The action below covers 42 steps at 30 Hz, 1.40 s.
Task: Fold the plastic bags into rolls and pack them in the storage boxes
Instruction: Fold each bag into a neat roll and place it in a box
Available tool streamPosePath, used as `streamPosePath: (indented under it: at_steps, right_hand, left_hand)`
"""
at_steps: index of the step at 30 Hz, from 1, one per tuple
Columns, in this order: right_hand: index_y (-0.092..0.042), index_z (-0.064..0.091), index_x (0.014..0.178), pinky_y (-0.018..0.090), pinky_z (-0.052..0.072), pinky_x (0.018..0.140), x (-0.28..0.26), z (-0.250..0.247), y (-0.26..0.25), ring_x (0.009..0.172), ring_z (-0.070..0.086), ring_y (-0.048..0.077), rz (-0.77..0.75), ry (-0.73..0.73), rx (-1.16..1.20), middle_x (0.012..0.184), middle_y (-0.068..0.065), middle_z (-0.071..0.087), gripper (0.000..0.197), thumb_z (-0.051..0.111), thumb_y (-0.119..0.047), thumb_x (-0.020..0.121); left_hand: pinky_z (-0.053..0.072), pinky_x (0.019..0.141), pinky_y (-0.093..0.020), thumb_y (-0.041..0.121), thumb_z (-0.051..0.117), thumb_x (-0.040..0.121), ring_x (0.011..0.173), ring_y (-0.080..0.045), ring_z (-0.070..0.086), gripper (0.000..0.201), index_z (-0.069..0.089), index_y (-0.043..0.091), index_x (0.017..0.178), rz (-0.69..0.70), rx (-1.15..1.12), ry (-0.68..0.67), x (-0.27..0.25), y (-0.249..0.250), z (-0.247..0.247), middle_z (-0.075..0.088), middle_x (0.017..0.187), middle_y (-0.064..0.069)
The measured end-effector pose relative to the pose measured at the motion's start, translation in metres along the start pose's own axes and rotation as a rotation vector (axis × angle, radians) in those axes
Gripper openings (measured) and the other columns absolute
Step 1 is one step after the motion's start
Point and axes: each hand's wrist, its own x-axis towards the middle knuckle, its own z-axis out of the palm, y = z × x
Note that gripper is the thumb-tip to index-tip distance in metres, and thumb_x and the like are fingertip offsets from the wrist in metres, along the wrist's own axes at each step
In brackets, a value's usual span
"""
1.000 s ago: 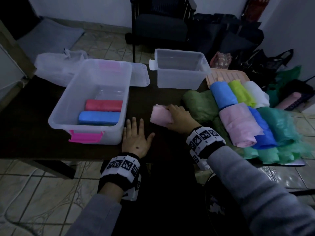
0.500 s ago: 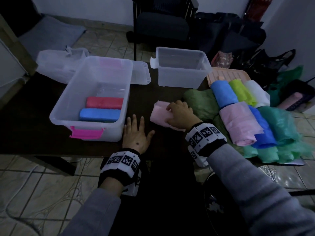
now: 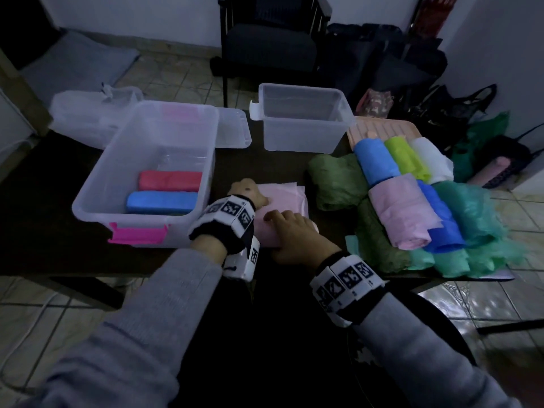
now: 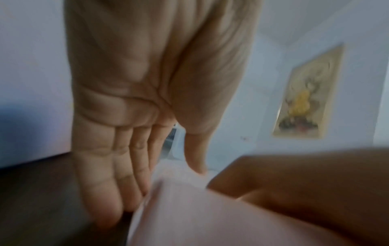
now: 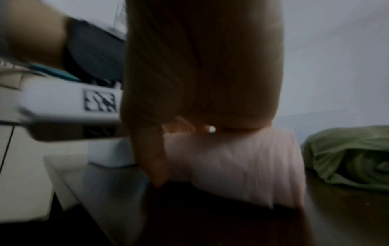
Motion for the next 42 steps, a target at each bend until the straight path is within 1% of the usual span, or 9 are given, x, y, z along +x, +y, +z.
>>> streamPosePath:
  at_steps: [5,11,14,19,24,27,33,37,42]
  right_hand:
    - [-0.009,0.035,0.137,0.04,0.035,0.098,-0.005,-0.004,0.0,0.123,0.039,0.031,-0.02,-0.008,0.016,0.132,0.013,0.039,0.064,0.064,-0.025,0.082]
    - [-0.012,0.038,0.128,0.042,0.038,0.091,-0.005,-0.002,0.003,0.117,0.043,0.029,-0.064,-0.028,-0.014,0.127,0.011,0.045,0.059,0.067,-0.031,0.08]
    - [-0.013,0.043,0.13,0.041,0.04,0.091,-0.003,-0.005,0.002,0.118,0.043,0.029,-0.085,-0.025,-0.044,0.126,0.011,0.045,0.058,0.067,-0.033,0.081]
    - [-0.019,0.039,0.137,0.037,0.035,0.095,-0.004,-0.007,0.002,0.119,0.045,0.027,-0.123,0.037,-0.115,0.126,0.006,0.047,0.065,0.066,-0.031,0.08]
    - [-0.02,0.037,0.139,0.039,0.033,0.095,-0.001,-0.007,0.002,0.12,0.045,0.025,-0.113,0.033,-0.127,0.129,0.003,0.048,0.065,0.063,-0.031,0.081]
    - [-0.02,0.04,0.135,0.04,0.033,0.095,-0.001,-0.007,0.003,0.12,0.045,0.025,-0.118,-0.005,-0.103,0.126,0.004,0.051,0.061,0.064,-0.032,0.08]
    - [-0.025,0.035,0.138,0.04,0.033,0.097,-0.003,-0.008,0.006,0.123,0.042,0.025,-0.09,0.032,-0.169,0.137,0.002,0.042,0.068,0.064,-0.036,0.078]
    - [-0.02,0.038,0.135,0.041,0.036,0.098,-0.001,-0.012,0.009,0.121,0.048,0.025,-0.089,-0.039,-0.078,0.134,0.003,0.048,0.066,0.067,-0.034,0.077]
    - [-0.019,0.043,0.131,0.037,0.042,0.092,-0.004,-0.018,0.011,0.112,0.055,0.025,-0.153,-0.032,-0.033,0.123,0.005,0.058,0.06,0.067,-0.032,0.077]
  left_hand:
    - [0.042,0.097,-0.032,0.036,0.068,0.084,0.123,-0.03,0.05,0.064,0.047,-0.003,0.129,-0.011,0.023,-0.04,0.01,0.003,0.004,0.051,0.134,-0.017]
    - [0.052,0.091,-0.045,0.012,0.073,0.08,0.112,-0.032,0.057,0.056,0.049,0.003,0.129,0.022,-0.347,-0.074,0.017,0.005,0.0,0.054,0.128,-0.014]
    - [0.049,0.097,-0.042,0.017,0.082,0.069,0.117,-0.031,0.053,0.076,0.045,0.003,0.133,0.03,-0.386,-0.004,0.019,0.008,-0.003,0.05,0.131,-0.013]
    - [0.048,0.098,-0.04,0.02,0.077,0.076,0.114,-0.031,0.057,0.057,0.055,-0.003,0.123,0.058,-0.412,0.016,0.019,0.017,-0.014,0.058,0.125,-0.017]
    - [0.042,0.087,-0.024,0.02,0.064,0.088,0.116,-0.025,0.055,0.04,0.057,0.003,0.123,0.173,-0.26,0.22,0.016,0.022,-0.019,0.058,0.126,-0.012]
    - [0.039,0.1,-0.031,0.015,0.062,0.089,0.123,-0.027,0.046,0.036,0.057,0.012,0.124,0.28,-0.1,0.403,0.013,0.023,-0.016,0.051,0.132,-0.012]
    - [0.031,0.108,-0.035,0.022,0.041,0.1,0.131,-0.026,0.04,0.041,0.043,0.011,0.139,0.24,0.218,-0.15,0.015,0.019,0.013,0.04,0.144,-0.011]
    - [0.02,0.114,-0.032,0.02,0.027,0.104,0.141,-0.026,0.023,0.046,0.022,0.008,0.148,0.256,0.316,-0.209,0.024,0.014,0.022,0.021,0.155,-0.011]
    - [0.027,0.109,-0.034,0.04,0.029,0.101,0.133,-0.026,0.038,0.049,0.044,0.014,0.139,0.248,0.416,-0.247,0.029,0.013,0.016,0.04,0.146,-0.011]
